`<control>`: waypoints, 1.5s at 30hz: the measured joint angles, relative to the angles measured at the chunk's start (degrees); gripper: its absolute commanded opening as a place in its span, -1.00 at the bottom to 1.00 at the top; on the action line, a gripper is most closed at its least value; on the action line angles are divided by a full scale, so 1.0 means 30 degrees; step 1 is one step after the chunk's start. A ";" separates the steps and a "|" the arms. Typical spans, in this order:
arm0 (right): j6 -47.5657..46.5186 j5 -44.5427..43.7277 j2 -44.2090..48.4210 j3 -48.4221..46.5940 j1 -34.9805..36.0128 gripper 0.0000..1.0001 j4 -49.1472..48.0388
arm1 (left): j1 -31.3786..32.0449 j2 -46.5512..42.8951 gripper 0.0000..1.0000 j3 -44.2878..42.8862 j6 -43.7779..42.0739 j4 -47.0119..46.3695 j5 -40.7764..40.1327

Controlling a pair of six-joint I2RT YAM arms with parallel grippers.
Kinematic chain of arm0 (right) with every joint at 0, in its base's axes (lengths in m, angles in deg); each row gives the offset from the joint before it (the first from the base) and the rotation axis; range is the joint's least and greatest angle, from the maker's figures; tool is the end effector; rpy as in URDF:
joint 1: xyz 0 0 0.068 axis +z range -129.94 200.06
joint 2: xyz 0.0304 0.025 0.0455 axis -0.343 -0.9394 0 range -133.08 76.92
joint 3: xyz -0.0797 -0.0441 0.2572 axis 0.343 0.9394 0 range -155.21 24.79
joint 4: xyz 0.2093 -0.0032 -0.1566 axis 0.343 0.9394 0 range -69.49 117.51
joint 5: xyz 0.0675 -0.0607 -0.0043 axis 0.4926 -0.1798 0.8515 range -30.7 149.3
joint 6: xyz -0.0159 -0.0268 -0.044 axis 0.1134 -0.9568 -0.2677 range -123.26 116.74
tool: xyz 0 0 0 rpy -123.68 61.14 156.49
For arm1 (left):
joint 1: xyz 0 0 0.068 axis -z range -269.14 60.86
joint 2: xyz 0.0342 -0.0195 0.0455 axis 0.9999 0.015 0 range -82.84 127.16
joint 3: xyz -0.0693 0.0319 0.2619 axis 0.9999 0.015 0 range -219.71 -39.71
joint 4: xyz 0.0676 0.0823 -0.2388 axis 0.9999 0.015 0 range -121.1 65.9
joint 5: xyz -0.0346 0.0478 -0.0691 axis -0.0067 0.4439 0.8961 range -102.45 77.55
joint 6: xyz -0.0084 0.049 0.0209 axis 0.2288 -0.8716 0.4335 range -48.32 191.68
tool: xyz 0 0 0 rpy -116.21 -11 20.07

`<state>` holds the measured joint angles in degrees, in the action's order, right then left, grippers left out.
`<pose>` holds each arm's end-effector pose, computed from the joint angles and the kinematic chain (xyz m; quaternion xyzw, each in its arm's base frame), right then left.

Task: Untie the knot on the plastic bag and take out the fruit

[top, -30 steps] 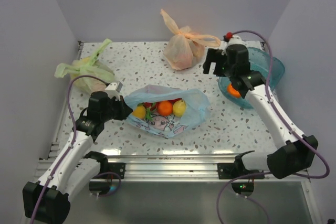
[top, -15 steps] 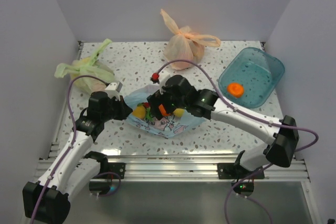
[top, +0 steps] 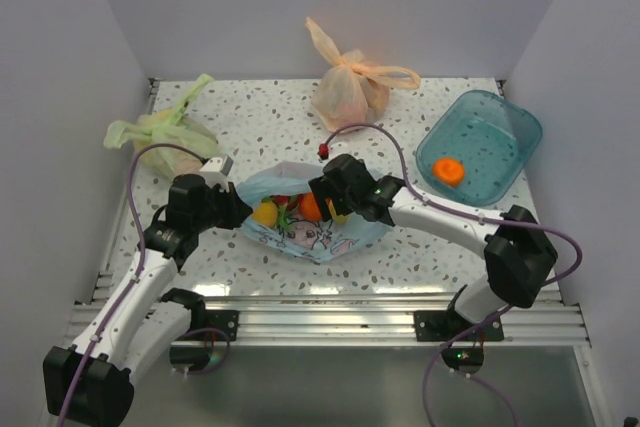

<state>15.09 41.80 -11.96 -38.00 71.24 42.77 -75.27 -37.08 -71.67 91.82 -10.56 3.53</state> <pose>0.2170 0.2527 0.2429 -0.2092 0.9014 0.0835 0.3697 0.1699 -0.0520 0.2413 0.0169 0.8780 -0.2528 0.4062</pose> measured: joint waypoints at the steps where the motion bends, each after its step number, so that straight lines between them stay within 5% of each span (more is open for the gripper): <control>1: 0.0080 -0.0073 0.0000 0.0087 -0.0342 0.77 -0.0226 | 0.0000 0.0000 -0.99 0.0000 0.0000 0.0000 0.0000; 26: -0.0546 0.1661 -0.2630 0.0364 -0.1246 0.57 -0.2273 | 0.0000 0.0029 -0.97 0.0000 0.0000 0.0000 0.0007; 45: -0.4524 0.4051 -0.2725 0.0299 -0.0539 0.74 -0.0423 | 0.0000 0.0270 -0.96 0.0000 0.0000 -0.0007 0.0015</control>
<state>1.51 53.96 -20.13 -37.10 69.62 41.50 -75.27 -36.27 -71.67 91.82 -10.59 3.58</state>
